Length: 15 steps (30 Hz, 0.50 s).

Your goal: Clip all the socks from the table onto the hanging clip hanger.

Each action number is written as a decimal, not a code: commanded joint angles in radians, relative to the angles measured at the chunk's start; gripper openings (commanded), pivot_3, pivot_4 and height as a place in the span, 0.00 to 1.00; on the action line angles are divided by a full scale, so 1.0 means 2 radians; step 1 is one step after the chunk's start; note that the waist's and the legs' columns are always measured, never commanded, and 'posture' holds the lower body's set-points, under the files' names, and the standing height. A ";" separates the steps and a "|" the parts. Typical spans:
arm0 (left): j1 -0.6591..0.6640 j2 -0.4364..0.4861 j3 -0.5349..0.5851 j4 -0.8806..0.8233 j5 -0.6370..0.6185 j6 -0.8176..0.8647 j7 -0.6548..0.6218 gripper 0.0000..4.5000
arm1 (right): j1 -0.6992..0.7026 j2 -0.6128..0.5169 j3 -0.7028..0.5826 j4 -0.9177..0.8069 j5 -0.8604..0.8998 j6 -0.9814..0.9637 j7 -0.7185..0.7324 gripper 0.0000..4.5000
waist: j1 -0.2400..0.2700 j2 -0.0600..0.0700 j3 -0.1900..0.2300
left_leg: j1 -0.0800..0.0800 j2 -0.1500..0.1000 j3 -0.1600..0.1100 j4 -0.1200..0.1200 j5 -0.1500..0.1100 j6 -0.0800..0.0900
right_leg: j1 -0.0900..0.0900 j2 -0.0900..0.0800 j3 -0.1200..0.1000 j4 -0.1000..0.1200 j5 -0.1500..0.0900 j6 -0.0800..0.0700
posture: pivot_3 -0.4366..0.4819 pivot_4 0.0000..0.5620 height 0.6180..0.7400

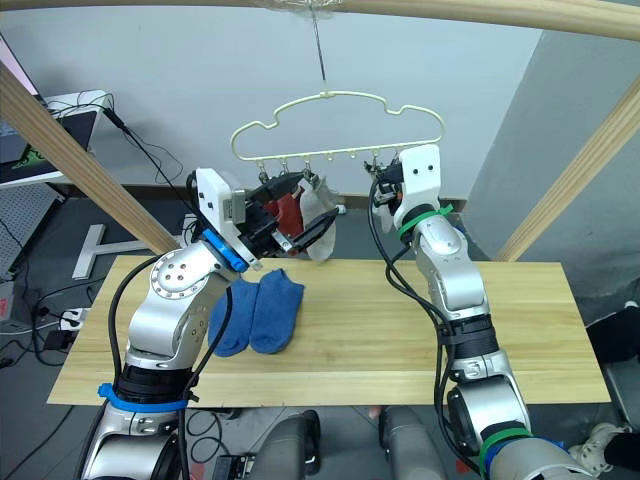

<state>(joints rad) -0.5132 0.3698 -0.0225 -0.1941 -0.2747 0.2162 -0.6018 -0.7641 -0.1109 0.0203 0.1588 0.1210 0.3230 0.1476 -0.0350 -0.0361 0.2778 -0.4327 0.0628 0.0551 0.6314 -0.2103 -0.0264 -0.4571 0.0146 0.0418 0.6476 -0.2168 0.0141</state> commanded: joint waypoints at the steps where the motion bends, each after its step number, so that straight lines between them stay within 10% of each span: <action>1: -0.011 0.002 0.008 -0.019 -0.009 -0.002 -0.002 0.90 | -0.017 0.000 -0.007 -0.011 -0.003 -0.015 0.000 0.30 | 0.000 0.000 0.000 | 0.000 0.000 0.000 0.000 0.000 0.000 | 0.000 0.000 0.000 0.000 0.000 0.000 | 0.49 0.51 1.00; 15: -0.018 -0.001 0.008 -0.020 -0.012 -0.004 -0.002 0.90 | -0.031 0.003 -0.011 0.006 -0.008 -0.026 -0.001 0.30 | 0.001 0.000 0.000 | 0.000 0.000 0.000 0.000 0.000 0.000 | 0.000 0.000 0.000 0.000 0.000 0.000 | 0.49 0.52 1.00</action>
<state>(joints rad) -0.5317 0.3686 -0.0225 -0.1941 -0.2784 0.2169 -0.6018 -0.8011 -0.1085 0.0125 0.1951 0.1011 0.2955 0.1474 -0.0325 -0.0361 0.2779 -0.4327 0.0628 0.0548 0.6317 -0.2103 -0.0264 -0.4571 0.0146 0.0415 0.6480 -0.2166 0.0138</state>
